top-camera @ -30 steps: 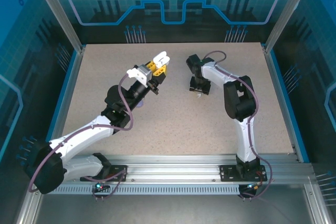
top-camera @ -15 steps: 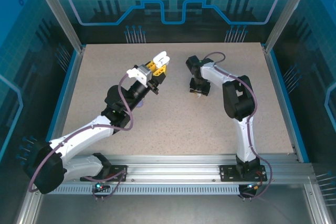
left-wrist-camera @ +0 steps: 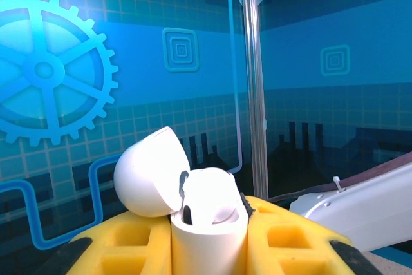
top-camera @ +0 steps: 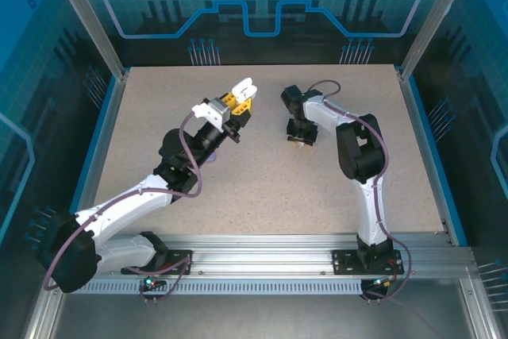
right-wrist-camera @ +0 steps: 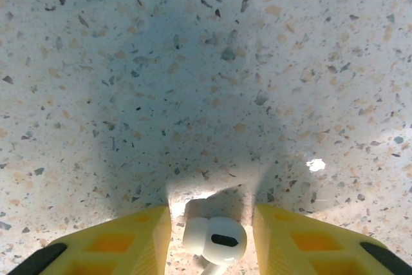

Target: Insert the wireless bluetooth earbuds into the charging case

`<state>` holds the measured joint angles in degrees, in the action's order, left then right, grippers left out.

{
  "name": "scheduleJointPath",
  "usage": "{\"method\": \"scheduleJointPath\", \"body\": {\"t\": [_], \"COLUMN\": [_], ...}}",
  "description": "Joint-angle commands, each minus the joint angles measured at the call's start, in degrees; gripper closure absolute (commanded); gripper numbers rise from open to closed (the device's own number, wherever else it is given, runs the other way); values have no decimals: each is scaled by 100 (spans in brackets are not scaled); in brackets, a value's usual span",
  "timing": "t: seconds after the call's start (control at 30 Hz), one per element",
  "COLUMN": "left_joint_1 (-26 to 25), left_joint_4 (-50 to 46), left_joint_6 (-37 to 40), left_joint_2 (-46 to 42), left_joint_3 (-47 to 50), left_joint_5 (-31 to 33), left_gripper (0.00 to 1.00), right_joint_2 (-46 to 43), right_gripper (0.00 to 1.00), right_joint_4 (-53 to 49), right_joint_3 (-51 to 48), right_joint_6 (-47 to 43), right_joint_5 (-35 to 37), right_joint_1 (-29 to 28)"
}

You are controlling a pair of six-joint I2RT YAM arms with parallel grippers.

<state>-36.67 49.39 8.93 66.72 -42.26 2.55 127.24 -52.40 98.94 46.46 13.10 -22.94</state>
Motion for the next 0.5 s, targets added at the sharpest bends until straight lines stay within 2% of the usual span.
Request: {"method": "scheduleJointPath", "body": {"t": [0.0,0.2,0.47], "left_joint_1": [-42,-38,-42], "left_joint_4": [229,212,159], "left_joint_6": [-76,-84,-80], "left_joint_2": [30,51,43], "left_joint_3": [-63,-96,-107], "left_joint_5": [-123,-161,-169], "left_gripper": [100,100,100], "right_joint_2": [3,-193,-654], "right_gripper": [64,71,72], "right_joint_4": [30,287,768], "right_joint_3": [-227,-517,-981], "right_joint_6": [-33,-209,-725], "right_joint_5": [132,114,114], "right_joint_1": [105,132,115]}}
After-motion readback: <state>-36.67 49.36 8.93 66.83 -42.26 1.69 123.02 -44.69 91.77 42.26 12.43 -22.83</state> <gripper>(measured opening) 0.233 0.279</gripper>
